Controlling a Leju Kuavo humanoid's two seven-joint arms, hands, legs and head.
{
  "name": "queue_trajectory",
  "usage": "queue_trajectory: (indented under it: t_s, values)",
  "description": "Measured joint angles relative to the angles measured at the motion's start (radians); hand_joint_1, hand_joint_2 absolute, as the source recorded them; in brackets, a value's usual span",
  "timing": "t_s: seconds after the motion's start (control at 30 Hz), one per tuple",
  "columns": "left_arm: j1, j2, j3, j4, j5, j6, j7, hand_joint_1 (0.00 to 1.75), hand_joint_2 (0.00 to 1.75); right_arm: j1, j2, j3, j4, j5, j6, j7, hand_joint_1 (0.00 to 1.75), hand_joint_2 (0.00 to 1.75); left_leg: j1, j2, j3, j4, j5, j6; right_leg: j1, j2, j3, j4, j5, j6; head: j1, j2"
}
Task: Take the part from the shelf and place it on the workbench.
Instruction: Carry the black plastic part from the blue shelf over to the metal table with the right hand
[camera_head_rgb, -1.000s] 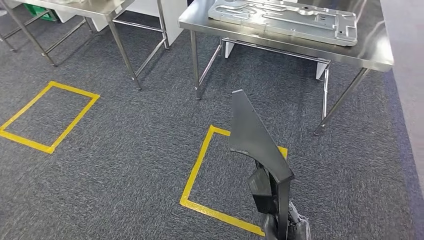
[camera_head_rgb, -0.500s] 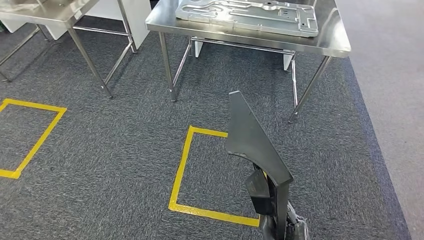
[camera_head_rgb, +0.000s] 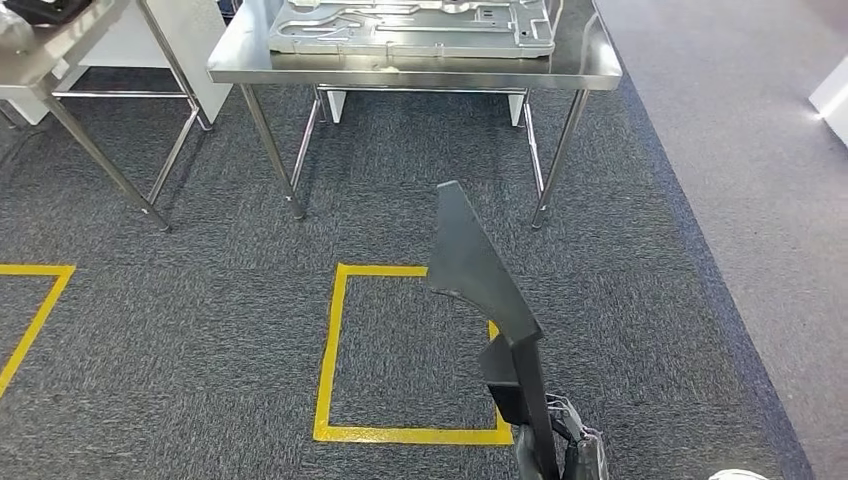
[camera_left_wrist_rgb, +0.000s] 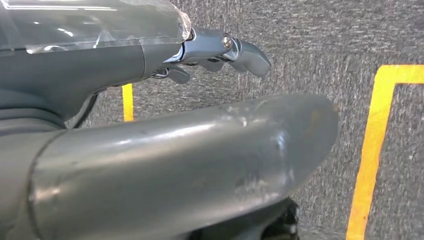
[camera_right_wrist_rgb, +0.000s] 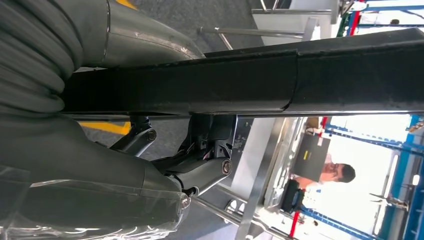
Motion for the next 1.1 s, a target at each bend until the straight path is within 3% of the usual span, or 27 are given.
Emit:
queue_trajectory:
  t_s: [0.03,0.1,0.23,0.3,0.4,0.43,0.47,0.5,0.57,0.6,0.63,0.7,0.8,0.83,0.9,0.93,0.97,1.0,1.07,1.1]
  values:
    - [0.000,0.001,0.000,0.000,-0.001,0.000,0.000,0.00,0.00,0.000,-0.001,0.003,0.001,0.002,-0.005,0.003,1.75,1.75,0.000,-0.001,0.025,-0.069,0.047,0.003,0.000,0.005,0.006,0.003,-0.005,0.003,0.000,0.000]
    - [-0.002,0.002,0.001,0.000,-0.004,0.001,0.002,0.00,0.00,-0.001,-0.004,0.009,0.003,0.004,-0.017,0.008,1.75,1.75,-0.002,-0.008,0.072,-0.185,0.096,0.012,0.002,0.011,0.012,0.011,-0.017,0.012,-0.001,0.000]
    - [-0.004,0.004,0.005,0.000,-0.010,0.002,0.006,0.00,0.00,-0.005,-0.012,0.029,0.009,0.008,-0.059,0.030,1.75,1.75,-0.004,-0.012,0.090,-0.229,0.095,0.032,0.002,0.012,0.010,0.016,-0.026,0.033,-0.001,0.000]
    - [-0.004,0.004,0.007,0.000,-0.011,0.001,0.006,0.00,0.00,-0.007,-0.017,0.039,0.013,0.009,-0.076,0.039,1.75,1.75,0.001,-0.010,0.097,-0.239,0.097,0.042,0.001,0.001,-0.009,0.059,-0.050,0.045,0.004,0.000]
    - [-0.004,0.006,0.010,0.000,-0.013,0.001,0.006,0.00,0.00,-0.013,-0.024,0.046,0.020,0.008,-0.088,0.045,1.75,1.75,0.002,-0.004,0.104,-0.242,0.091,0.050,-0.007,-0.011,-0.116,0.246,-0.124,0.059,0.011,0.000]
    - [-0.003,0.006,0.011,0.000,-0.013,0.000,0.006,0.00,0.00,-0.013,-0.026,0.047,0.023,0.008,-0.090,0.048,1.75,1.75,0.002,-0.003,0.108,-0.242,0.087,0.050,-0.010,-0.012,-0.147,0.291,-0.129,0.061,0.012,0.000]
    - [-0.002,0.006,0.013,0.000,-0.014,0.000,0.007,0.00,0.00,-0.014,-0.027,0.048,0.027,0.007,-0.095,0.054,1.75,1.75,0.002,-0.002,0.114,-0.242,0.082,0.049,-0.012,-0.014,-0.160,0.299,-0.112,0.063,0.012,0.000]
    - [-0.001,0.006,0.014,0.000,-0.016,0.000,0.008,0.00,0.00,-0.015,-0.029,0.050,0.031,0.006,-0.102,0.062,1.75,1.75,0.003,-0.001,0.123,-0.242,0.076,0.047,-0.014,-0.016,-0.153,0.267,-0.076,0.063,0.012,0.000]
    - [0.000,0.006,0.015,0.000,-0.021,-0.003,0.009,0.00,0.00,-0.021,-0.032,0.056,0.040,0.005,-0.122,0.086,1.75,1.75,0.003,-0.001,0.142,-0.243,0.063,0.041,-0.016,-0.023,-0.100,0.138,0.005,0.060,0.012,0.000]
    - [0.000,0.007,0.016,0.000,-0.025,-0.005,0.010,0.00,0.00,-0.026,-0.033,0.059,0.045,0.008,-0.134,0.104,1.75,1.75,0.002,-0.001,0.147,-0.243,0.056,0.035,-0.013,-0.026,-0.075,0.081,0.025,0.056,0.012,0.000]
    - [0.000,0.007,0.016,0.000,-0.029,-0.007,0.010,0.00,0.00,-0.033,-0.033,0.063,0.051,0.013,-0.149,0.122,1.75,1.75,0.001,0.000,0.150,-0.244,0.052,0.030,-0.010,-0.028,-0.060,0.047,0.031,0.052,0.012,0.000]
    - [-0.002,0.008,0.016,0.000,-0.039,-0.012,0.013,0.00,0.00,-0.048,-0.034,0.068,0.064,0.026,-0.199,0.163,1.75,1.75,-0.001,0.003,0.154,-0.250,0.047,0.018,-0.004,-0.026,-0.054,0.030,0.020,0.041,0.009,0.000]
    - [-0.006,0.011,0.016,0.000,-0.050,-0.014,0.016,0.00,0.00,-0.078,-0.034,0.073,0.083,0.035,-0.278,0.211,1.75,1.75,0.002,0.003,0.152,-0.220,0.023,0.003,-0.009,-0.022,-0.038,0.018,0.013,0.019,0.001,0.000]
    - [-0.007,0.011,0.016,0.000,-0.052,-0.014,0.017,0.00,0.00,-0.089,-0.034,0.075,0.088,0.036,-0.293,0.219,1.75,1.75,0.003,0.001,0.131,-0.172,0.000,0.001,-0.011,-0.022,-0.030,0.014,0.010,0.011,-0.002,0.000]
    - [-0.006,0.012,0.016,0.000,-0.057,-0.014,0.018,0.00,0.00,-0.107,-0.034,0.079,0.096,0.040,-0.325,0.231,1.75,1.75,0.003,0.000,0.053,-0.032,-0.052,0.000,-0.007,-0.021,-0.019,0.013,0.000,0.001,-0.007,0.000]
    - [-0.004,0.012,0.016,0.000,-0.062,-0.014,0.020,0.00,0.00,-0.115,-0.035,0.079,0.101,0.049,-0.356,0.237,1.75,1.75,0.003,0.000,0.014,0.025,-0.062,0.000,-0.004,-0.019,-0.013,0.014,-0.005,-0.001,-0.007,0.000]
    - [-0.003,0.012,0.016,0.000,-0.069,-0.014,0.022,0.00,0.00,-0.122,-0.035,0.080,0.105,0.063,-0.398,0.247,1.75,1.75,0.003,0.000,-0.012,0.049,-0.053,0.001,-0.002,-0.017,-0.006,0.014,-0.011,-0.002,-0.007,0.000]
    - [-0.002,0.012,0.016,0.000,-0.076,-0.014,0.025,0.00,0.00,-0.134,-0.036,0.080,0.110,0.082,-0.446,0.262,1.75,1.75,0.002,0.000,-0.019,0.035,-0.021,0.004,0.000,-0.014,0.003,0.015,-0.018,-0.002,-0.007,0.000]
    - [-0.001,0.014,0.015,0.000,-0.088,-0.014,0.029,0.00,0.00,-0.168,-0.037,0.082,0.118,0.130,-0.523,0.298,1.75,1.75,-0.001,-0.001,0.014,-0.085,0.071,0.016,0.003,-0.009,0.022,0.016,-0.032,0.000,-0.008,0.000]
    - [-0.001,0.016,0.014,0.000,-0.092,-0.014,0.031,0.00,0.00,-0.188,-0.038,0.085,0.122,0.150,-0.544,0.313,1.75,1.75,-0.004,-0.001,0.035,-0.145,0.101,0.024,0.006,-0.006,0.028,0.017,-0.038,0.004,-0.008,0.000]
